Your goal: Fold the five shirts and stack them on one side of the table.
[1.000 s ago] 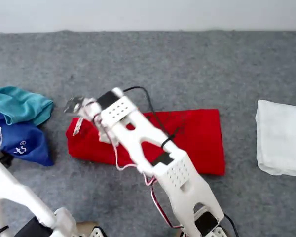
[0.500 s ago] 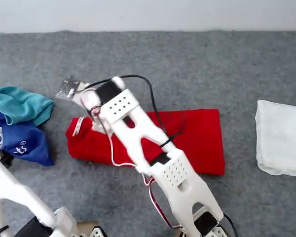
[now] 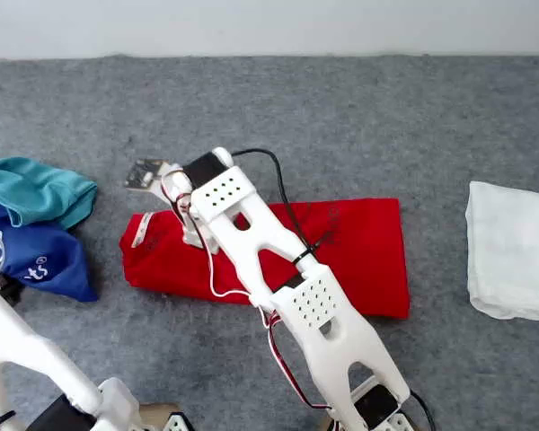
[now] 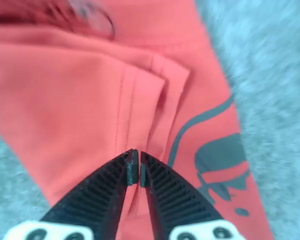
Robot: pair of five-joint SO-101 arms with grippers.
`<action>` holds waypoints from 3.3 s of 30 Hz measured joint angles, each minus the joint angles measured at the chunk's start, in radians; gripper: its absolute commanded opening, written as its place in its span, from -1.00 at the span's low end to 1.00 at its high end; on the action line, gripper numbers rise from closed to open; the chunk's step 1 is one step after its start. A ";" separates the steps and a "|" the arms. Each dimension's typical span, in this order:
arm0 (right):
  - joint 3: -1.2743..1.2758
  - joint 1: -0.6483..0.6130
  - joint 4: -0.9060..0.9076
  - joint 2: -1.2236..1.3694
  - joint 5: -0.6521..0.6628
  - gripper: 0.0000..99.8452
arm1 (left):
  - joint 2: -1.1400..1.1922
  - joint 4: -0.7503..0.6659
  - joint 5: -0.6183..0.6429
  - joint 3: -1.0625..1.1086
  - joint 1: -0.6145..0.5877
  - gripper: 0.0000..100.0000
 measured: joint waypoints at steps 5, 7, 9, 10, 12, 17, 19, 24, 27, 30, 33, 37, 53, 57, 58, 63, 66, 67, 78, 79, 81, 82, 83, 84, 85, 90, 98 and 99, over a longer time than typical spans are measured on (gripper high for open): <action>-0.074 -0.021 0.005 -0.018 -0.058 -0.98 | 0.000 0.000 0.000 0.000 0.000 -0.97; -0.032 -0.015 0.005 -0.064 -0.086 -0.98 | 0.000 0.000 0.000 0.000 0.000 -0.97; 0.044 -0.011 0.005 -0.138 -0.095 -0.98 | 0.000 0.000 0.000 0.000 0.000 -0.97; 0.100 -0.003 0.005 -0.183 -0.098 -0.98 | 0.000 0.000 0.000 0.000 0.000 -0.97; 0.229 0.028 0.005 -0.285 -0.100 -0.98 | 0.000 0.000 0.000 0.000 0.000 -0.97; 0.543 0.152 0.005 -0.529 -0.106 -0.98 | 0.000 0.000 0.000 0.000 0.000 -0.97; 0.637 0.206 0.005 -0.608 -0.121 -0.98 | 0.000 0.000 0.000 0.000 0.000 -0.97; 0.793 0.373 0.006 -0.744 -0.153 -0.90 | 0.000 0.000 0.000 0.000 0.000 -0.97; 0.856 0.463 0.005 -0.804 -0.184 -0.61 | 0.000 0.000 -0.015 0.000 0.000 -0.97; 0.939 0.543 -0.020 -0.855 -0.227 -0.48 | 0.000 0.000 -0.046 0.000 0.009 -0.97; 1.057 0.608 -0.092 -0.890 -0.249 -0.50 | 0.000 0.000 -0.063 0.000 0.041 -0.97; 1.243 0.651 -0.226 -0.939 -0.253 -0.50 | 0.000 0.000 -0.063 0.000 0.089 -0.97; 1.557 0.738 -0.646 -0.847 -0.334 -0.50 | 0.000 0.000 -0.063 0.000 0.153 -0.97; 1.537 0.733 -0.644 -0.807 -0.342 -0.69 | 0.000 0.000 -0.063 0.000 0.153 -0.97; 1.537 0.738 -0.644 -0.807 -0.344 -0.79 | 0.000 0.000 -0.063 0.000 0.153 -0.97; 1.517 0.747 -0.643 -0.799 -0.319 -0.95 | 0.000 0.000 -0.063 0.000 0.153 -0.97; 1.507 0.753 -0.624 -0.786 -0.292 -0.98 | -0.002 0.000 -0.063 0.015 0.153 -0.97; 1.498 0.761 -0.608 -0.787 -0.281 -0.98 | -0.002 0.000 -0.063 0.020 0.153 -0.97; 1.407 0.950 -0.466 -0.868 0.052 -0.98 | -0.002 0.000 -0.063 0.026 0.153 -0.97; 1.392 0.971 -0.454 -0.870 0.084 -0.98 | -0.002 0.000 -0.063 0.026 0.153 -0.97; 1.376 0.999 -0.443 -0.870 0.135 -0.97 | -0.002 0.000 -0.063 0.026 0.153 -0.97; 1.372 1.002 -0.437 -0.870 0.149 -0.97 | -0.002 0.000 -0.063 0.026 0.153 -0.97; 1.369 0.999 -0.437 -0.870 0.155 -0.97 | -0.002 0.000 -0.063 0.026 0.153 -0.97; 1.369 0.994 -0.437 -0.870 0.155 -0.97 | -0.002 0.000 -0.063 0.026 0.153 -0.97; 1.367 0.987 -0.434 -0.870 0.155 -0.97 | -0.002 0.000 -0.063 0.026 0.153 -0.97; 1.367 0.898 -0.417 -0.870 0.087 -0.91 | -0.002 0.000 -0.063 0.026 0.153 -0.97; 1.367 0.878 -0.359 -0.870 -0.031 -0.54 | -0.002 0.000 -0.063 0.026 0.153 -0.97; 1.367 0.878 -0.354 -0.870 -0.035 -0.55 | -0.002 0.000 -0.063 0.026 0.153 -0.97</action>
